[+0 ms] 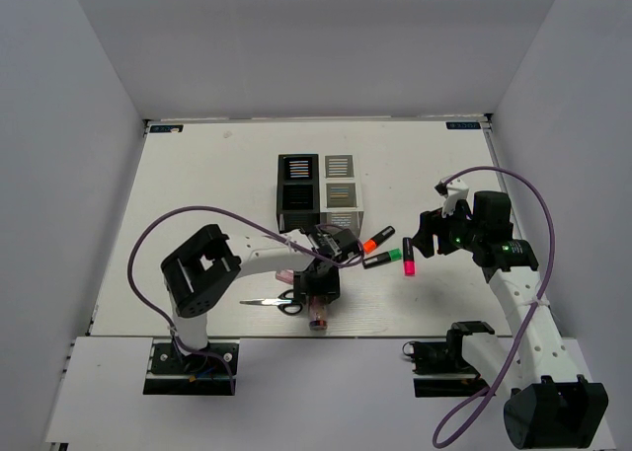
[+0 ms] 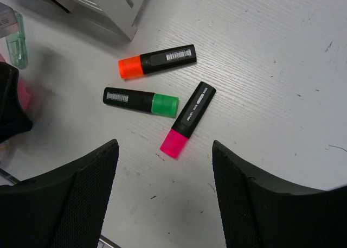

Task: Sort the stationery into containers
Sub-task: Pick up the stationery from the corner of the board.

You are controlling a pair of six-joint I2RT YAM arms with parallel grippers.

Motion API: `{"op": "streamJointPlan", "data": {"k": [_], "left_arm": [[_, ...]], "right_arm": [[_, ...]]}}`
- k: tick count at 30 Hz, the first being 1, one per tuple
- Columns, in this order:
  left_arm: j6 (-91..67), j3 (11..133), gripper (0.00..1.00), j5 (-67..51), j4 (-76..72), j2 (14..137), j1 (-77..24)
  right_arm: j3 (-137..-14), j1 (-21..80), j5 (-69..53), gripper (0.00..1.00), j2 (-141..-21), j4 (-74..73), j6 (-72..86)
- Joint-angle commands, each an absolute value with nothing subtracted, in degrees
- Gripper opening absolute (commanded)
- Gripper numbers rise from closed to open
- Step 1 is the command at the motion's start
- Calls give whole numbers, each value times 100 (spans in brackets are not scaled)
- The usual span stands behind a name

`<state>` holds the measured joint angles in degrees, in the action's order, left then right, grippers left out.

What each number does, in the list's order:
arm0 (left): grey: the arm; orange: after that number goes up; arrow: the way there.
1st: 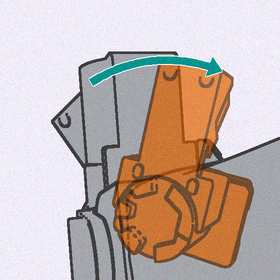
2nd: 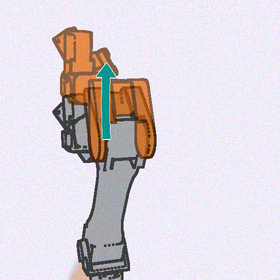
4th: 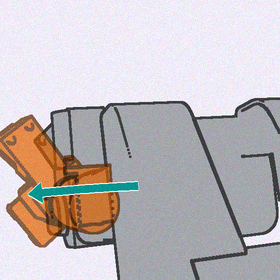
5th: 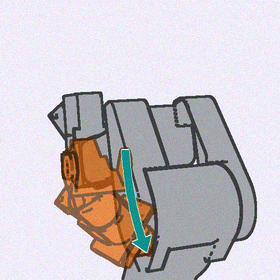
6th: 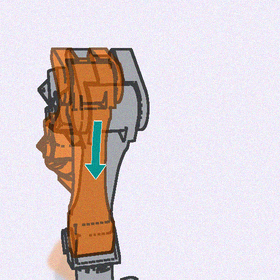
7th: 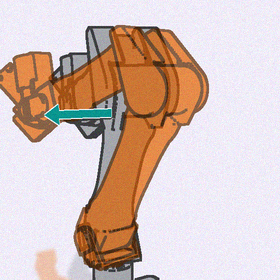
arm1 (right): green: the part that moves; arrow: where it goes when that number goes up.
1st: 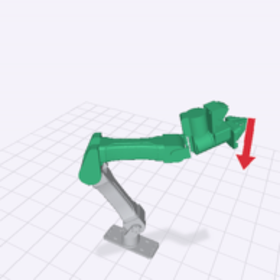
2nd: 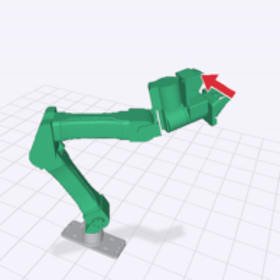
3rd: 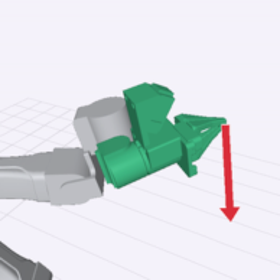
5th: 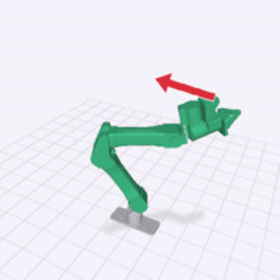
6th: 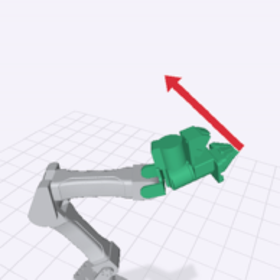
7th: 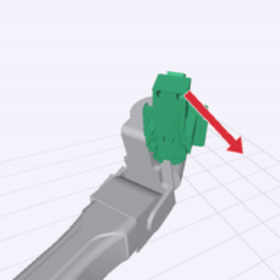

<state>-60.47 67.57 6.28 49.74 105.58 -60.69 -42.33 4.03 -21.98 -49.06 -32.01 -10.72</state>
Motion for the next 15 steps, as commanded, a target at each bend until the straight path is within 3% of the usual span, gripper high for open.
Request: {"op": "streamJointPlan", "data": {"k": [1, 6, 10, 15], "left_arm": [[-5880, 6732, 67, 1090, 4544, 10950, -5959], [-5862, 6741, 38, 1081, 4544, 10986, -5968], [-5854, 6609, 3, 993, 4561, 10793, -6099], [-5634, 7055, 0, 1264, 4842, 10170, -6626]], "right_arm": [[-4447, 396, -2171, 72, -4834, -3199, -1072], [-4439, 396, -2153, 72, -4825, -3191, -1090], [-4438, 396, -2145, 72, -4808, -3208, -1081], [-4438, 387, -2171, 72, -4834, -3199, -1099]]}}
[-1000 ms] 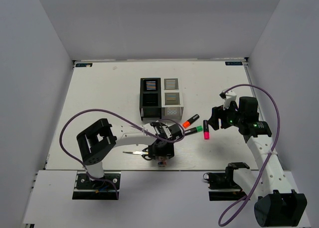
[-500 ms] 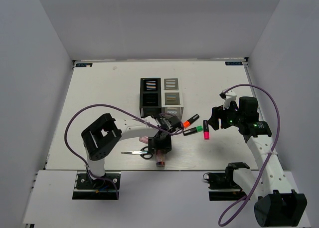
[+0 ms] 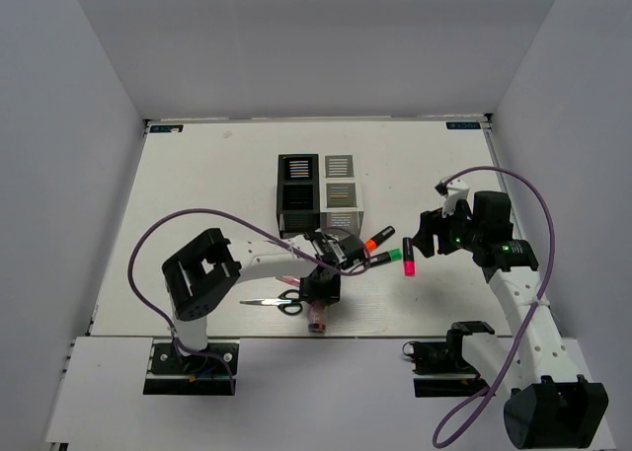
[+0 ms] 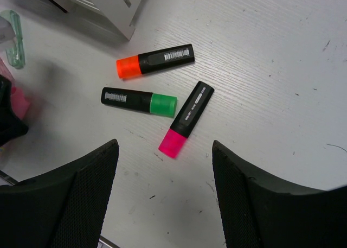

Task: Sort the stationery into containers
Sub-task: Pick up the stationery from the corner of the board, then place the stationery in the storage box.

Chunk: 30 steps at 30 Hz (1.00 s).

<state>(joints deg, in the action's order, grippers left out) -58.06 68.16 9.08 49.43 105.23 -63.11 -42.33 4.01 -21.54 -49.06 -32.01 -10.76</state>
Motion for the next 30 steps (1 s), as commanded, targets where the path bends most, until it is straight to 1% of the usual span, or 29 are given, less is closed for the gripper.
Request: {"op": "streamJointPlan", "data": {"k": [1, 2, 5, 6, 7, 8, 9, 10, 11, 12, 13, 14, 15, 16, 17, 18, 19, 21, 22, 24, 25, 30], "left_arm": [[-5521, 7188, 0, 1309, 4921, 10091, -6679], [-5372, 7416, 0, 1388, 5131, 9942, -6688], [-4556, 8118, 0, 1905, 5352, 9581, -6653], [-4379, 8286, 0, 1968, 5509, 9502, -6471], [-3881, 8775, 0, 1951, 5615, 9414, -6390], [-3728, 8928, 0, 1942, 5677, 9387, -6285], [-3579, 9060, 0, 1908, 5678, 9352, -5954], [-3342, 9444, 0, 1664, 5669, 9238, -5820], [-3070, 9570, 0, 1609, 5652, 9211, -5697], [-2902, 9702, 0, 1530, 5503, 9202, -5321], [-2596, 10095, 0, 1373, 5441, 9202, -5178], [-2462, 10220, 0, 1328, 5371, 9211, -5055], [-2130, 10335, 0, 1240, 4892, 9228, -4636], [-1883, 10345, 0, 1065, 4687, 9246, -4467], [-1776, 10310, 0, 802, 4206, 9255, -4326], [-1627, 10231, 0, 617, 3775, 9264, -3907], [-1530, 10178, 0, 467, 3248, 9290, -3781], [-1146, 9950, 0, 264, 2788, 9351, -3473], [-1021, 9854, 0, 229, 2029, 9369, -3437], [-487, 9362, 0, 272, 1488, 9378, -3410], [-362, 9239, 0, 290, 781, 9387, -3410], [-44, 8694, 0, 352, -200, 9615, -3314]], "right_arm": [[-4430, 395, -2197, 72, -4834, -3217, -1099], [-4464, 387, -2232, 70, -4825, -3217, -1090], [-4438, 387, -2311, 32, -4816, -3226, -1107], [-4438, 395, -2320, 15, -4816, -3226, -1107], [-4447, 378, -2329, 0, -4799, -3234, -1116], [-4421, 404, -2373, 0, -4790, -3260, -1125], [-4430, 387, -2399, 0, -4773, -3252, -1134], [-4421, 395, -2408, 0, -4790, -3261, -1142], [-4421, 387, -2408, 0, -4773, -3252, -1134], [-4421, 404, -2400, 2, -4772, -3243, -1142], [-4412, 396, -2408, 22, -4799, -3234, -1143], [-4421, 387, -2434, 31, -4816, -3243, -1160], [-4430, 395, -2452, 37, -4834, -3243, -1160], [-4430, 404, -2452, 42, -4825, -3226, -1151], [-4412, 396, -2461, 44, -4825, -3252, -1151], [-4395, 396, -2487, 45, -4825, -3226, -1143], [-4386, 396, -2487, 45, -4825, -3243, -1143], [-4386, 395, -2522, 45, -4851, -3226, -1143], [-4386, 396, -2522, 45, -4860, -3217, -1143], [-4377, 395, -2505, 47, -4878, -3217, -1151], [-4368, 396, -2505, 47, -4878, -3208, -1160], [-4368, 378, -2514, 48, -4939, -3191, -1169]]}}
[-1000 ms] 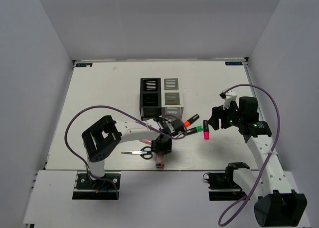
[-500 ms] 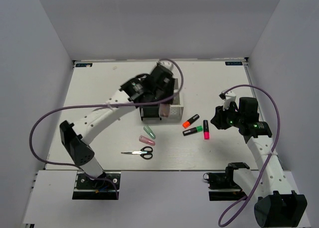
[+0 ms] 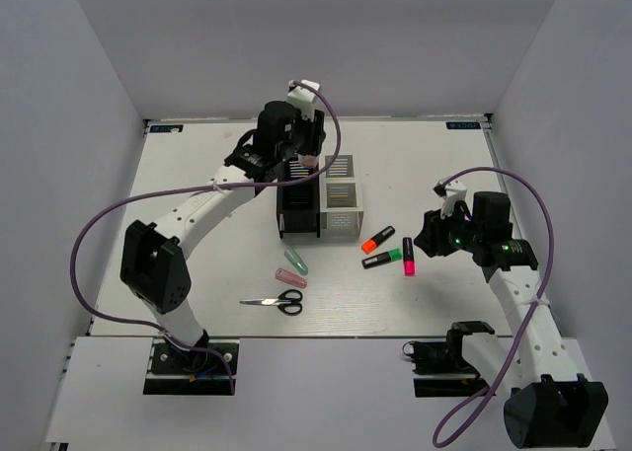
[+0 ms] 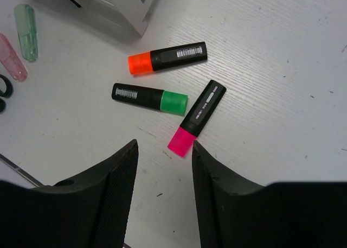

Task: Sort the stationery into containers
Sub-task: Place the stationery in the storage box.

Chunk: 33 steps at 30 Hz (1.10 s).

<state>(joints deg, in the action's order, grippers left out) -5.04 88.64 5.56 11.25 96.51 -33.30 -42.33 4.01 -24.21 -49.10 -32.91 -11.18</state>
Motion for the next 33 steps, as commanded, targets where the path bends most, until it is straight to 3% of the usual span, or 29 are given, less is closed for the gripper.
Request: {"op": "streamJointPlan", "data": {"k": [1, 10, 33], "left_arm": [[-53, 8640, 0, 291, -307, 9650, -3287], [193, 7796, 0, 431, -1573, 9887, -3042], [-404, 6900, 0, 281, -2223, 10028, -2742]], "right_arm": [[-4368, 404, -2514, 48, -4948, -3217, -1178], [-4359, 396, -2470, 48, -4975, -3208, -1195], [-4342, 387, -2382, 49, -5089, -3173, -1187]]}}
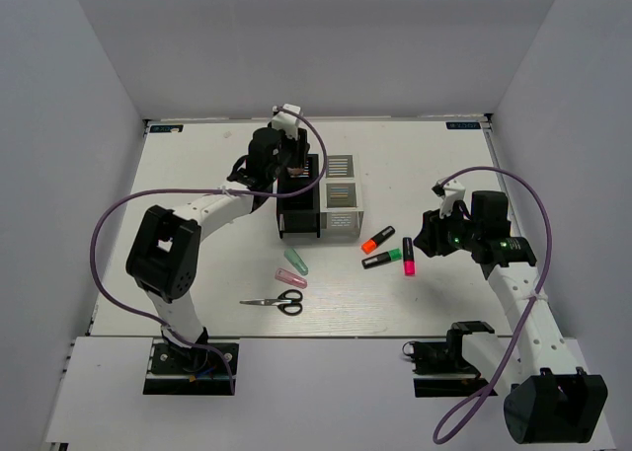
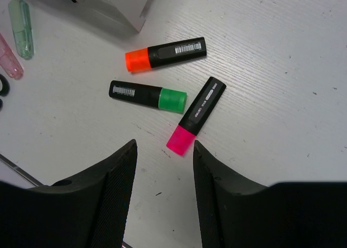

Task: Sort the stationery into containers
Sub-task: Place the stationery in the storage box.

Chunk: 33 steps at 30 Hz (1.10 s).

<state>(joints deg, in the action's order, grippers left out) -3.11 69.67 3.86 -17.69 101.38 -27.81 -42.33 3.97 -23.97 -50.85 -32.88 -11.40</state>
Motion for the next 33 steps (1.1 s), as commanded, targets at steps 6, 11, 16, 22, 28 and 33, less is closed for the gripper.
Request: {"op": "streamJointPlan", "data": {"k": [6, 11, 16, 22, 28, 33], "left_arm": [[-501, 6531, 0, 395, -2452, 10011, -2742], [-589, 6267, 4, 404, -2654, 9949, -2760], [-677, 6152, 43, 422, -2646, 9870, -2769], [-651, 6502, 89, 492, -2453, 9747, -2839], [-676, 7294, 27, 799, -1342, 9431, -3032], [-1334, 7761, 0, 1336, 1323, 8448, -3497]], "right_arm": [[-4342, 387, -2373, 49, -5089, -3164, -1187], [-4333, 378, -2373, 49, -5089, -3173, -1195], [-4333, 369, -2373, 49, -5080, -3181, -1195], [-4324, 378, -2391, 49, -5080, -3181, -1204], [-4315, 378, -2382, 68, -5080, -3173, -1195], [-4184, 395, -2863, 0, -5124, -3190, -1738]]}}
